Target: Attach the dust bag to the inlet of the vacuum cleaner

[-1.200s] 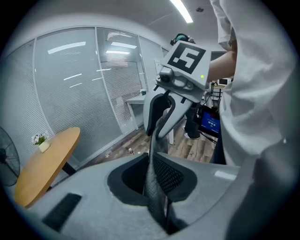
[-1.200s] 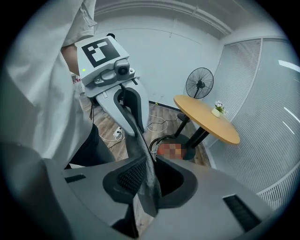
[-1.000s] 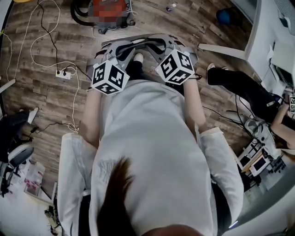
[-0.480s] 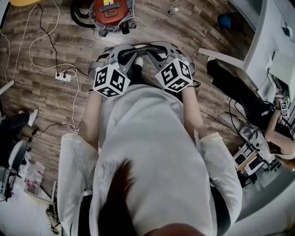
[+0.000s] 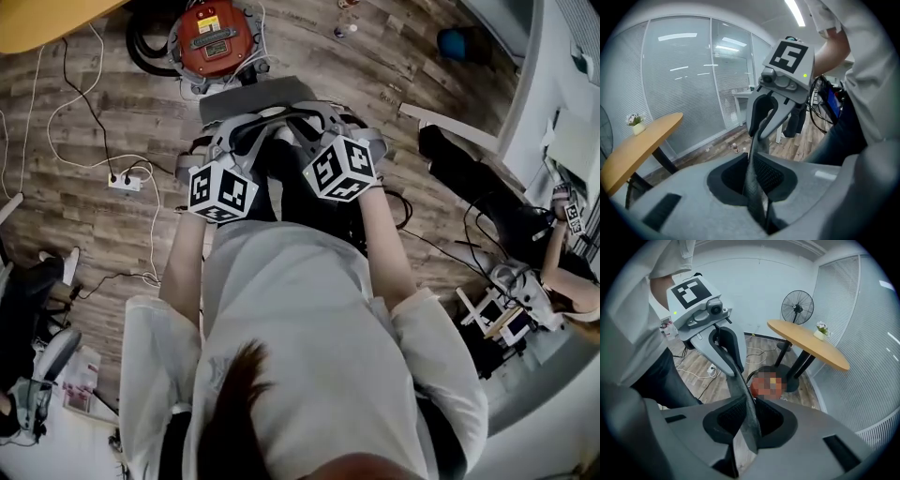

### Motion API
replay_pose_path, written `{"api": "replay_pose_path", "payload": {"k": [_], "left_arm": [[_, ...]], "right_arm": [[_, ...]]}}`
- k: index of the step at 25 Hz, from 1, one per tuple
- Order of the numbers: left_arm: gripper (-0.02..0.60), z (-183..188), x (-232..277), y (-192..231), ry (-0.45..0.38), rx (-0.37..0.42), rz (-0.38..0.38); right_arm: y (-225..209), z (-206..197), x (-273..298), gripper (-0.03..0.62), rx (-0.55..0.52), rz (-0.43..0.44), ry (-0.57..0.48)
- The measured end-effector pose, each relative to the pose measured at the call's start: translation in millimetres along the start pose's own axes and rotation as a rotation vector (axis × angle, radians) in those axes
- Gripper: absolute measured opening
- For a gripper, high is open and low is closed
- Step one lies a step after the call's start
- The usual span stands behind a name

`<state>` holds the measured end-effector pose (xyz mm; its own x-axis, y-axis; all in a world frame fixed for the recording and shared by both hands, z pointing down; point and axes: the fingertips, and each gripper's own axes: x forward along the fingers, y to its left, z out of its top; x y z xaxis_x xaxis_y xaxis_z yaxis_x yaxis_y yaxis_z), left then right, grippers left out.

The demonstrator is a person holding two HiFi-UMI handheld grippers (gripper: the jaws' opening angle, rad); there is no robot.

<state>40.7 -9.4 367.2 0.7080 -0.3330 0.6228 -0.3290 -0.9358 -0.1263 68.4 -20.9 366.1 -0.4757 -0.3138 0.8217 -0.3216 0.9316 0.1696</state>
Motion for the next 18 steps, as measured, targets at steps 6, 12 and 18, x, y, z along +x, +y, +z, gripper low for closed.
{"api": "replay_pose_path", "payload": {"k": [6,12,18], "left_arm": [[0.044,-29.6,24.6,1.1,0.014,-0.153,-0.002],[0.043,-30.1,13.1,-68.8,0.033,-0.216,-0.133],[0.043,-20.5,3.6,-110.2,0.038,-0.312,-0.203]], "right_arm": [[-0.1,-18.7,36.8,0.067,0.039,0.071,0.014],[60.4,-45.0,13.0,0.067,0.095,0.22,0.067],[92.7,-59.9,-11.9,0.067,0.145,0.308,0.085]]}}
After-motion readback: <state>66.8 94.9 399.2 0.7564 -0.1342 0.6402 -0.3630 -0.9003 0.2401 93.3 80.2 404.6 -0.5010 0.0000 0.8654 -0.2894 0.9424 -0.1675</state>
